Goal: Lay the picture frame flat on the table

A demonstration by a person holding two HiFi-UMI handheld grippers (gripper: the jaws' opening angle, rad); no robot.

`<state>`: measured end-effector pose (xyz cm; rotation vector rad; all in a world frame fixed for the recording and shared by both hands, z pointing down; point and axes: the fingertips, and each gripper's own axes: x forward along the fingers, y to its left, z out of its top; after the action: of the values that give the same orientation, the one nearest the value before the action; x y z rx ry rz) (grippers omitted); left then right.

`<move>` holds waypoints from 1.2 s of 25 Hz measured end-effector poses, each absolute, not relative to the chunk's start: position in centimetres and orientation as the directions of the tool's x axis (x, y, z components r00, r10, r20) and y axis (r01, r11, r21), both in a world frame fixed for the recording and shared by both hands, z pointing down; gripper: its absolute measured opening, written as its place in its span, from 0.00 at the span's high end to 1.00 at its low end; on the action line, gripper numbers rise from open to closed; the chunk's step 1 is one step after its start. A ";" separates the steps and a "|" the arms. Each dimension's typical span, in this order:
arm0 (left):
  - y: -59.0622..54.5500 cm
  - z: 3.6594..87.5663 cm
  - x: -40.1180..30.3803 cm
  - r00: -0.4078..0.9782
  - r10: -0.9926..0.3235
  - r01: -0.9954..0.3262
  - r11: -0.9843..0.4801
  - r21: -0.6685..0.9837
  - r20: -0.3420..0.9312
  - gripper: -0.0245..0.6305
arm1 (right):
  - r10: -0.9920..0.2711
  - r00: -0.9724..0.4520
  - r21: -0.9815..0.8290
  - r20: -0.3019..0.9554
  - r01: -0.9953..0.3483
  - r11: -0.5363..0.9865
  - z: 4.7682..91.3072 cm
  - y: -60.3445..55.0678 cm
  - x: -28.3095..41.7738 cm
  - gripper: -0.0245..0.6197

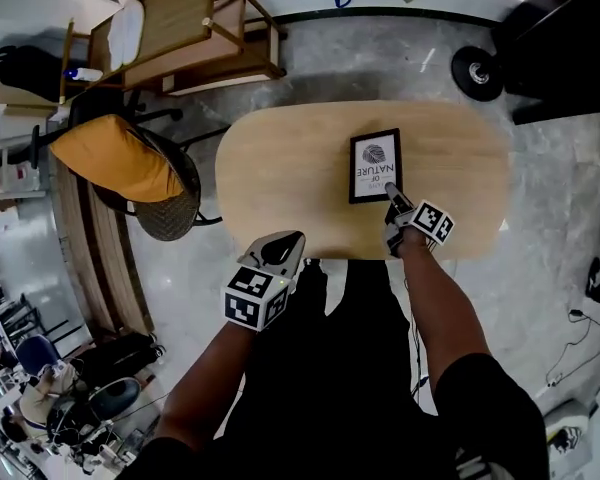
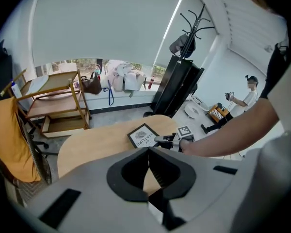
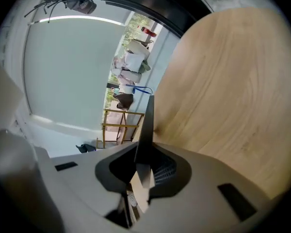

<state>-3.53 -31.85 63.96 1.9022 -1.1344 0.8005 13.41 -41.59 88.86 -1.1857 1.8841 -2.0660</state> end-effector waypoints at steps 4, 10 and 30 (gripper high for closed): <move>-31.5 64.7 -1.8 0.410 -0.413 -0.905 -0.292 0.308 0.813 0.96 | -0.417 -0.698 -0.813 0.581 -0.522 -0.259 93.8 -39.4 13.3 0.89; -30.4 65.5 -2.4 0.368 -0.392 -0.927 -0.224 0.300 0.843 0.96 | -0.178 -0.741 -0.761 0.648 -0.636 -0.127 96.7 -36.7 11.4 0.53; -29.1 64.2 -3.1 0.356 -0.419 -0.934 -0.194 0.300 0.835 0.96 | 0.179 -0.290 -0.341 0.940 -0.814 0.471 99.9 -33.2 11.6 0.46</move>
<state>-3.10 -29.10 64.16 1.7779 -1.1968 0.7710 11.63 -33.15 99.90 -1.2279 3.3912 -2.3326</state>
